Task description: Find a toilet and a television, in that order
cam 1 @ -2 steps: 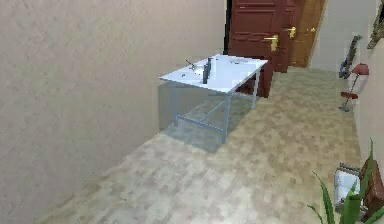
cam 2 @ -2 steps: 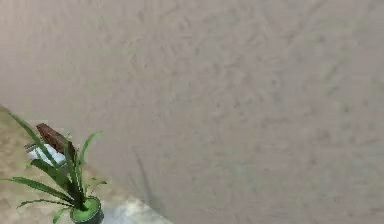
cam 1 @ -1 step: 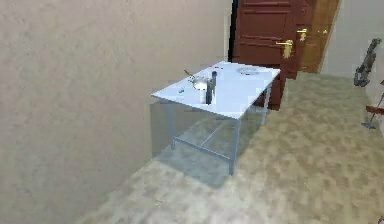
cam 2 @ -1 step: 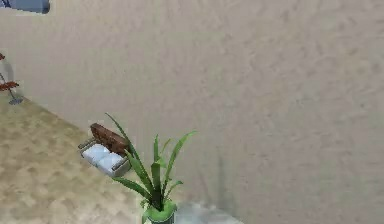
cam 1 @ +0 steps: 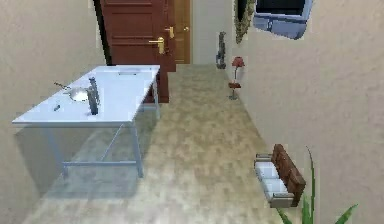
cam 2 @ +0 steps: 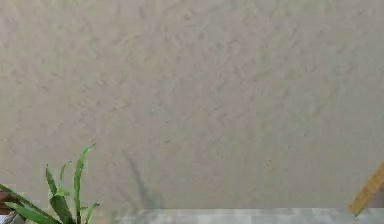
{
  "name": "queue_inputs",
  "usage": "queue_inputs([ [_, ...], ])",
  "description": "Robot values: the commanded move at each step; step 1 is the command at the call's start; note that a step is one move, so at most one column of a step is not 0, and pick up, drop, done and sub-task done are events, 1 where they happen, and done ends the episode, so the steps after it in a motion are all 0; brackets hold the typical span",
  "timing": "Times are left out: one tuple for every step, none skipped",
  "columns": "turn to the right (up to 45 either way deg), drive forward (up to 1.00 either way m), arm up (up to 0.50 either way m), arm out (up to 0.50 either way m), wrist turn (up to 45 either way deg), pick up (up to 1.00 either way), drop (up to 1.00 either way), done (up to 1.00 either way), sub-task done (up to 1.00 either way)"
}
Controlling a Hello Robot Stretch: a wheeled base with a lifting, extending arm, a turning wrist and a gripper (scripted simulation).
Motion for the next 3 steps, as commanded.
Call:
queue_inputs([
  [0.0,1.00,0.00,0.00,0.0,0.00,0.00,0.00,0.00],
  [0.0,1.00,0.00,0.00,0.0,0.00,0.00,0.00,0.00],
  [3.0,0.00,0.00,0.00,0.0,0.00,0.00,0.00,0.00],
])
